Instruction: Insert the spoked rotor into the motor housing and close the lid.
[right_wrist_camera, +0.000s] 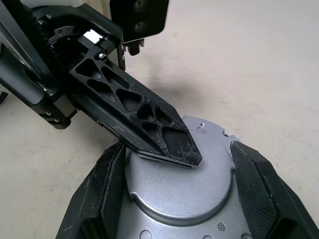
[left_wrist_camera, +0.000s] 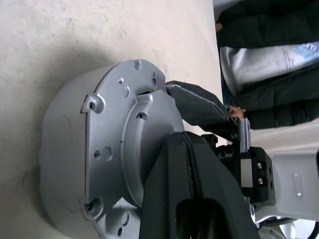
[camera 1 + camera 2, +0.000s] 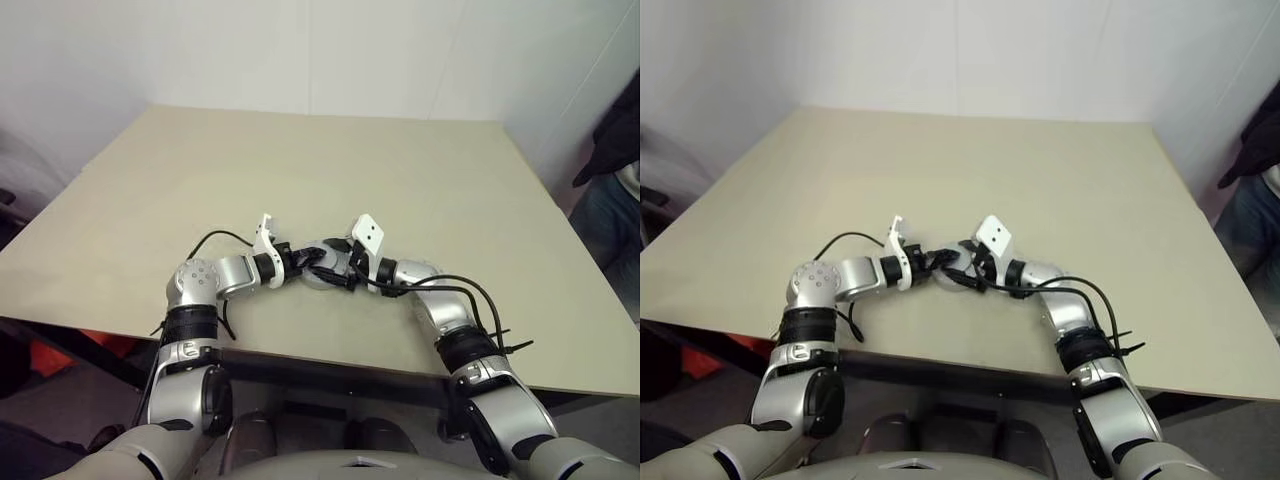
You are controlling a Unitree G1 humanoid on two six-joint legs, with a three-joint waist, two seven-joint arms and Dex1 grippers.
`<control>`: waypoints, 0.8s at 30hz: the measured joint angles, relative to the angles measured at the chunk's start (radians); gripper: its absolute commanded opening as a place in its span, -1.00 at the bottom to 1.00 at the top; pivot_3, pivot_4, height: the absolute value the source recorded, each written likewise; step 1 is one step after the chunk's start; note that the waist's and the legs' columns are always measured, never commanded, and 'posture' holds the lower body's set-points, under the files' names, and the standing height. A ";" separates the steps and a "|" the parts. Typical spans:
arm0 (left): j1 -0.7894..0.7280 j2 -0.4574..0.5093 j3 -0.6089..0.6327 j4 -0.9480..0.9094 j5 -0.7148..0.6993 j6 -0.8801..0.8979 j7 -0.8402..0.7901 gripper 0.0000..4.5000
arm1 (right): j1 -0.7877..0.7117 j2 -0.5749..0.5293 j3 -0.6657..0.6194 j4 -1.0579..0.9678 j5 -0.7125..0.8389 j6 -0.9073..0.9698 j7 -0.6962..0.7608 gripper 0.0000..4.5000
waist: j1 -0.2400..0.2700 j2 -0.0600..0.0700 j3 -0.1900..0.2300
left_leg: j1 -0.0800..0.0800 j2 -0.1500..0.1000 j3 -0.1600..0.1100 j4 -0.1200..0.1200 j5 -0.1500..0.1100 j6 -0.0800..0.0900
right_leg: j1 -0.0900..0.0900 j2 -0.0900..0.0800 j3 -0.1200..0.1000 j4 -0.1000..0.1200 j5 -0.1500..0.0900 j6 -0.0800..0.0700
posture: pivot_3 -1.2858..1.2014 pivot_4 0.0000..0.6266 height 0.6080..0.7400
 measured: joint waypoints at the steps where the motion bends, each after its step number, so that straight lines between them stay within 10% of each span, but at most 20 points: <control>1: -0.001 -0.004 0.005 0.000 0.000 0.000 0.008 -0.99 | -0.001 0.000 0.000 0.000 0.000 0.006 -0.002 0.42 | 0.000 0.000 0.000 | 0.004 0.000 0.000 0.000 0.000 0.000 | 0.002 0.000 0.000 -0.002 0.000 0.000 | 0.03 -1.00 1.00; 5: -0.002 -0.010 0.019 0.000 -0.001 0.005 0.025 -1.00 | -0.002 -0.006 -0.006 -0.001 0.003 0.017 -0.003 0.99 | -0.002 0.000 0.000 | 0.007 0.000 -0.001 -0.002 -0.001 0.001 | 0.007 0.000 -0.002 -0.010 -0.001 0.001 | 0.03 -1.00 1.00; 24: -0.013 -0.011 0.045 -0.008 -0.023 0.045 0.031 -1.00 | -0.059 -0.123 -0.190 -0.253 0.230 0.435 0.052 0.99 | 0.004 0.001 0.000 | -0.007 -0.001 0.000 -0.007 -0.004 0.007 | -0.003 -0.001 -0.001 -0.009 0.001 -0.002 | 0.03 -1.00 1.00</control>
